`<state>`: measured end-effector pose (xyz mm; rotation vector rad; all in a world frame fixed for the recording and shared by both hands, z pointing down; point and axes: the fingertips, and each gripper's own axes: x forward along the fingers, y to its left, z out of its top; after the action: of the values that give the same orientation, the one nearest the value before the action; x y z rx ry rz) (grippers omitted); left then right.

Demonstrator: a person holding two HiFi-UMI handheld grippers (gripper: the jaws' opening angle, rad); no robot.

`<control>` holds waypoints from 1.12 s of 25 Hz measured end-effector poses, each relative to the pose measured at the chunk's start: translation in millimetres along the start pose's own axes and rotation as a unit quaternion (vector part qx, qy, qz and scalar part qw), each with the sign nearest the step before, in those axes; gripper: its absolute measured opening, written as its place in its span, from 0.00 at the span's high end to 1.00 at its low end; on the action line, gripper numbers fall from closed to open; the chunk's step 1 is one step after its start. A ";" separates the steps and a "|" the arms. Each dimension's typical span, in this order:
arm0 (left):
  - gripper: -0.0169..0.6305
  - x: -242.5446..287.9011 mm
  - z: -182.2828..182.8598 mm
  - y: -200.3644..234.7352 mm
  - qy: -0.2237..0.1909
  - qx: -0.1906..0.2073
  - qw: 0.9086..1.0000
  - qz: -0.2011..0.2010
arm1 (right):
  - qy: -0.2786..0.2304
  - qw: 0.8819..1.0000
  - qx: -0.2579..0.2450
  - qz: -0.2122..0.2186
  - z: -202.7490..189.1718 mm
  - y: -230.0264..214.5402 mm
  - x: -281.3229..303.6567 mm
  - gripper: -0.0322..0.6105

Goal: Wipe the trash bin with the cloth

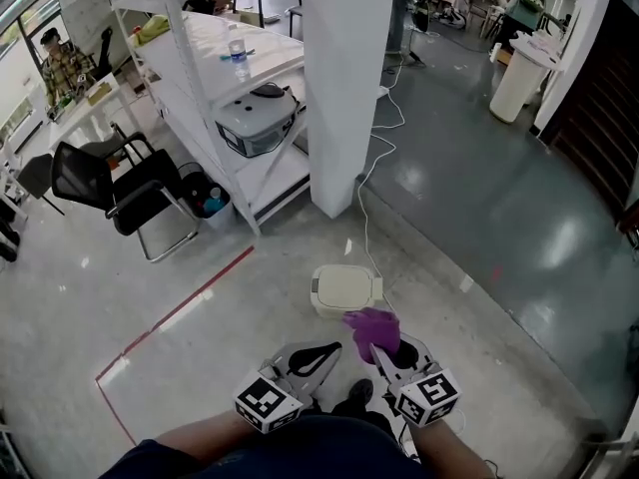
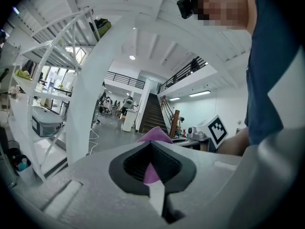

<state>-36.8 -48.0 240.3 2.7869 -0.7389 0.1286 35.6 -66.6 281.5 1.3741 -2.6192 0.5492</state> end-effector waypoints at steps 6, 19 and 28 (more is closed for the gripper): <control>0.97 31.0 -15.8 22.9 -0.007 -0.004 0.999 0.035 | 0.019 1.000 0.002 0.016 -18.0 -42.3 18.6 0.82; 0.97 80.1 -72.0 107.6 -0.013 -0.014 0.996 0.087 | 0.023 1.000 -0.009 0.018 -60.6 -125.4 110.1 0.82; 0.97 113.7 -160.3 173.0 -0.025 -0.007 0.995 0.094 | 0.022 1.000 -0.015 0.007 -149.1 -170.2 184.6 0.82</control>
<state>-27.5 -204.4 450.1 2.7110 -1.0101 0.0877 60.7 -240.3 514.9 1.3204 -2.5936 0.5337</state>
